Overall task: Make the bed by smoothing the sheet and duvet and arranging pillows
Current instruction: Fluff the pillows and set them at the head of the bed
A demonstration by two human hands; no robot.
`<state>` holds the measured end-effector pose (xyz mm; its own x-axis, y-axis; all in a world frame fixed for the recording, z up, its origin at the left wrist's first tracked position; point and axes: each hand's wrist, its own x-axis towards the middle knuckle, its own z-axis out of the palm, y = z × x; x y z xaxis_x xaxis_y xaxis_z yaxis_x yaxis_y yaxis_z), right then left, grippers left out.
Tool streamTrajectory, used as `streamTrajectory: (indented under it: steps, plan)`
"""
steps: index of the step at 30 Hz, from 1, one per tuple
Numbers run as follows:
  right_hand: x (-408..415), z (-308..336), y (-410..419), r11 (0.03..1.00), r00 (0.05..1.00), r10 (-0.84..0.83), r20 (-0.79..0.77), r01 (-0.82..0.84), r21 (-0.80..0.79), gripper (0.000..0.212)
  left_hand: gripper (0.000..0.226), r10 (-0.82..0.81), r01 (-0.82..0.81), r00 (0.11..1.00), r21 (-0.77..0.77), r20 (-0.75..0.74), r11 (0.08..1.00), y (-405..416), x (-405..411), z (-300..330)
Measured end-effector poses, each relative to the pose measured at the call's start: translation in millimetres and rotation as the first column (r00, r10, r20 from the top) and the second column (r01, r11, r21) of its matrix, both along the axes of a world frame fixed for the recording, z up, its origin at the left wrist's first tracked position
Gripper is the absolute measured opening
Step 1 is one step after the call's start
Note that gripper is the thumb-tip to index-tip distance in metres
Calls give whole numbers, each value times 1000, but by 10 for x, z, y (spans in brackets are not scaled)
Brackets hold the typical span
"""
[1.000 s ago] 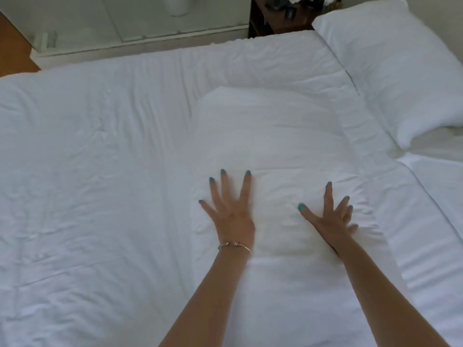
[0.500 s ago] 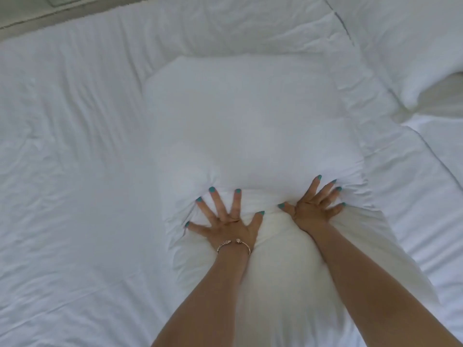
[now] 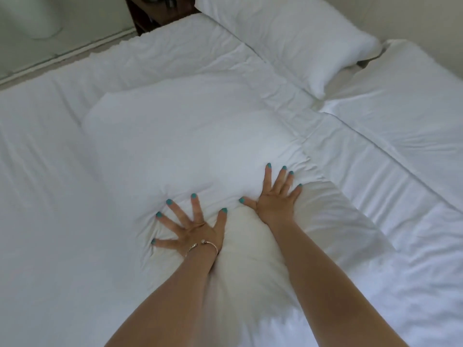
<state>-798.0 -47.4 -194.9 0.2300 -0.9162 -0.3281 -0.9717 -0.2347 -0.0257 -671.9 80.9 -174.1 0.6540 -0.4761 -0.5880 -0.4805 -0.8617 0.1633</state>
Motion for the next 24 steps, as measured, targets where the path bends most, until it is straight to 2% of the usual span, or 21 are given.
streamTrajectory:
  steps: [4,8,13,18,21,24]
  plan:
    - [-30,163,295,1000,1000,11,19,-11,12,95,93,-4,4,1000,-9,-29,1000,25,25,137]
    - [-193,392,406,981,989,66,133,-89,175,86,96,-7,7,1000,-13,-23,1000,53,-14,321]
    - [-472,648,353,890,965,188,181,-245,385,86,96,-2,1,1000,31,28,1000,71,-121,514]
    - [-744,737,238,798,906,377,193,-423,430,87,88,28,-38,987,66,158,997,93,-336,602]
    - [-957,768,127,763,856,494,152,-510,396,88,83,67,-93,967,97,248,991,128,-562,627]
    - [-1089,745,79,781,867,483,120,-489,388,92,84,151,-179,953,87,263,980,102,-846,692]
